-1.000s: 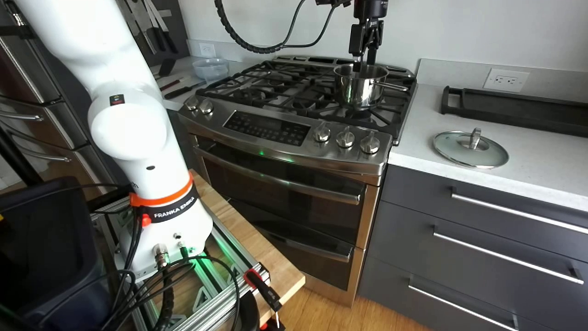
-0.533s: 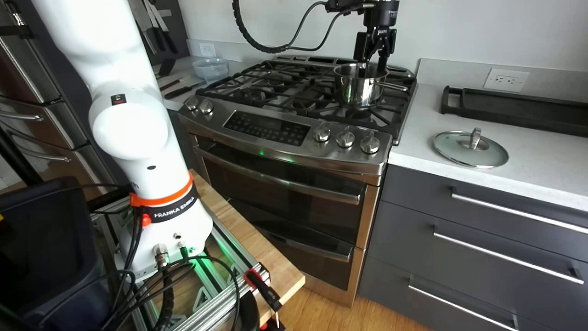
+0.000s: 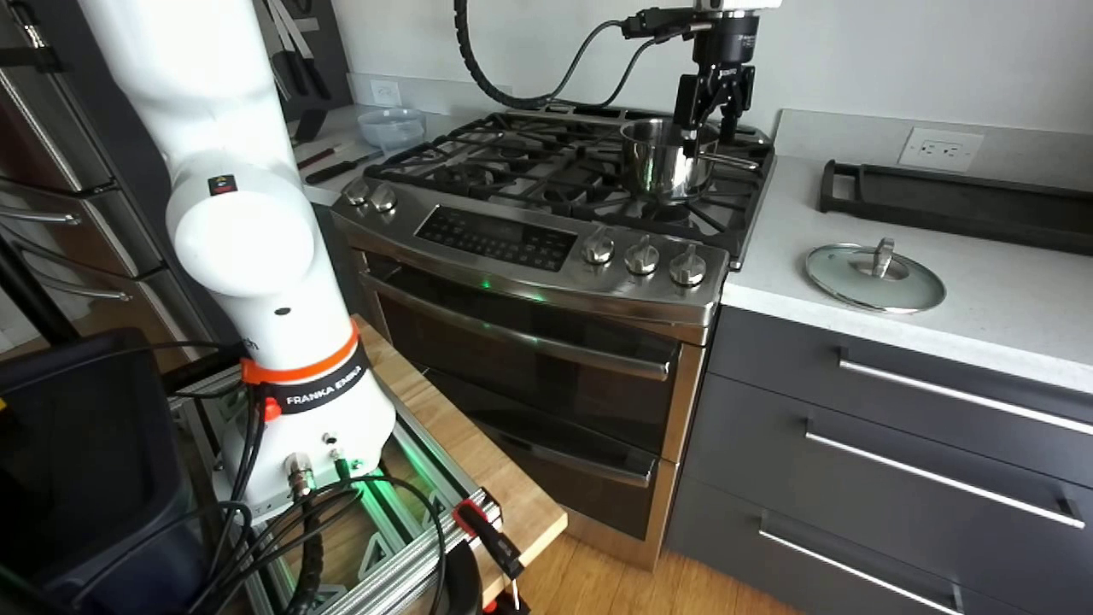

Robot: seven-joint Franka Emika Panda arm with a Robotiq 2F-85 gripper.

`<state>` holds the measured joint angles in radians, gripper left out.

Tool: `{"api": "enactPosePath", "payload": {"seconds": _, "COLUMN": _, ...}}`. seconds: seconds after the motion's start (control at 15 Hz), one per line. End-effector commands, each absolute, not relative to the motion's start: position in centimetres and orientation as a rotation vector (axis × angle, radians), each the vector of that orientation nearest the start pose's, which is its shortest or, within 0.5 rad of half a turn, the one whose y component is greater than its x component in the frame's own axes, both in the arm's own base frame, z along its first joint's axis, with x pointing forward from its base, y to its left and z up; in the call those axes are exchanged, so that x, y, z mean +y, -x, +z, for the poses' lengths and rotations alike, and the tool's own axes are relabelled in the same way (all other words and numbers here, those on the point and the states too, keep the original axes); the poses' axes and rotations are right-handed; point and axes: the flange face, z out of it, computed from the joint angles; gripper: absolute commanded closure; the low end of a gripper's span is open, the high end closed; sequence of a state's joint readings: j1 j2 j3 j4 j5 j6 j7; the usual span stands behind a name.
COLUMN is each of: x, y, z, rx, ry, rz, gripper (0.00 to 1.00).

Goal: Slide the silver pot to the left side of the job of the stove

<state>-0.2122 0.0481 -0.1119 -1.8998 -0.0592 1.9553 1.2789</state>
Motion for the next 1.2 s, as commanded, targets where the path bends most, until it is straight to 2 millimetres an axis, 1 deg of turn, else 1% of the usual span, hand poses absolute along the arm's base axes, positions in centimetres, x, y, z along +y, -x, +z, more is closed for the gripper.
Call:
{"api": "enactPosePath", "payload": {"seconds": 0.0, "x": -18.7, "y": -55.4, "z": 46.5, "rx": 2.271, "ry": 2.232, "rz": -0.068, "gripper": 0.0}}
{"api": "enactPosePath", "payload": {"seconds": 0.2, "x": -18.7, "y": -55.9, "z": 45.9, "rx": 2.27, "ry": 2.226, "rz": -0.063, "gripper": 0.01}}
{"api": "enactPosePath", "payload": {"seconds": 0.33, "x": -18.7, "y": -56.1, "z": 45.6, "rx": 2.261, "ry": 2.221, "rz": -0.065, "gripper": 0.05}}
{"api": "enactPosePath", "payload": {"seconds": 0.4, "x": -18.6, "y": -56.3, "z": 45.5, "rx": 2.258, "ry": 2.218, "rz": -0.064, "gripper": 0.11}}
{"api": "enactPosePath", "payload": {"seconds": 0.53, "x": -18.5, "y": -56.5, "z": 45.2, "rx": 2.251, "ry": 2.216, "rz": -0.066, "gripper": 0.11}}
{"api": "enactPosePath", "payload": {"seconds": 0.6, "x": -18.5, "y": -56.6, "z": 45.2, "rx": 2.25, "ry": 2.216, "rz": -0.066, "gripper": 0.15}}
{"api": "enactPosePath", "payload": {"seconds": 0.67, "x": -18.4, "y": -56.6, "z": 45.1, "rx": 2.248, "ry": 2.214, "rz": -0.068, "gripper": 0.13}}
{"api": "enactPosePath", "payload": {"seconds": 0.73, "x": -18.4, "y": -56.7, "z": 45.1, "rx": 2.246, "ry": 2.211, "rz": -0.069, "gripper": 0.16}}
{"api": "enactPosePath", "payload": {"seconds": 0.87, "x": -18.3, "y": -56.7, "z": 45.1, "rx": 2.244, "ry": 2.206, "rz": -0.071, "gripper": 0.17}}
{"api": "enactPosePath", "payload": {"seconds": 1.13, "x": -18.1, "y": -56.8, "z": 45.3, "rx": 2.236, "ry": 2.194, "rz": -0.066, "gripper": 0.28}}
